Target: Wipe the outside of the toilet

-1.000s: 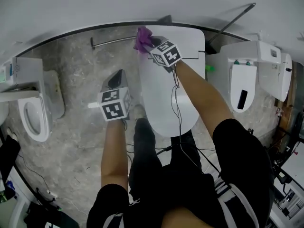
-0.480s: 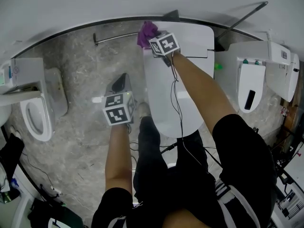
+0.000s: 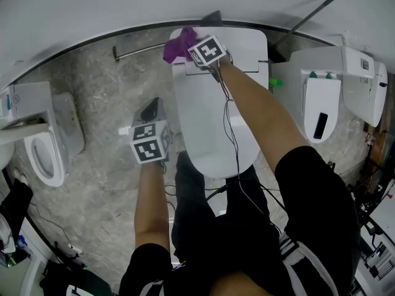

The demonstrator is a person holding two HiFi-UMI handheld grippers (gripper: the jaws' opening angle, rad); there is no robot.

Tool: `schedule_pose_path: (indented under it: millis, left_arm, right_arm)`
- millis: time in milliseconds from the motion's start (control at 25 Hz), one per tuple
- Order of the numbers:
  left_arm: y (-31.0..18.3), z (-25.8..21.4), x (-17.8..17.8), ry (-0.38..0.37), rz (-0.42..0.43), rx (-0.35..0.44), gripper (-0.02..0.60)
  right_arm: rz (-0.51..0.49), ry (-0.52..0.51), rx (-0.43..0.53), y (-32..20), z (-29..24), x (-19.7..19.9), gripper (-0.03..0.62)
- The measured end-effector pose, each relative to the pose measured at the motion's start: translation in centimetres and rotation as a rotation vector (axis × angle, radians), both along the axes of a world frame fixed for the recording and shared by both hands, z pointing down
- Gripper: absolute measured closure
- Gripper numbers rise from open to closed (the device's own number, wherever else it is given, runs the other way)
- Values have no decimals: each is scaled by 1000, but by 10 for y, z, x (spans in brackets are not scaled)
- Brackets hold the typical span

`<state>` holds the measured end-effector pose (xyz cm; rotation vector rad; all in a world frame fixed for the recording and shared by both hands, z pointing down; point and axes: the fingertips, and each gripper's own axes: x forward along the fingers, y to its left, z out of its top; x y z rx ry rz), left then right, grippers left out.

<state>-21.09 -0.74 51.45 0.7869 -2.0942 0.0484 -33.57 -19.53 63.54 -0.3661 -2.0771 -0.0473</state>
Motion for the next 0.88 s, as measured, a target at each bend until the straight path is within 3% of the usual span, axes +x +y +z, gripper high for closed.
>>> schedule_pose_path:
  millis: [880]
  left_arm:
    - [-124, 1, 47, 10, 33, -37, 574]
  right_arm:
    - [20, 21, -15, -117, 2, 36, 530]
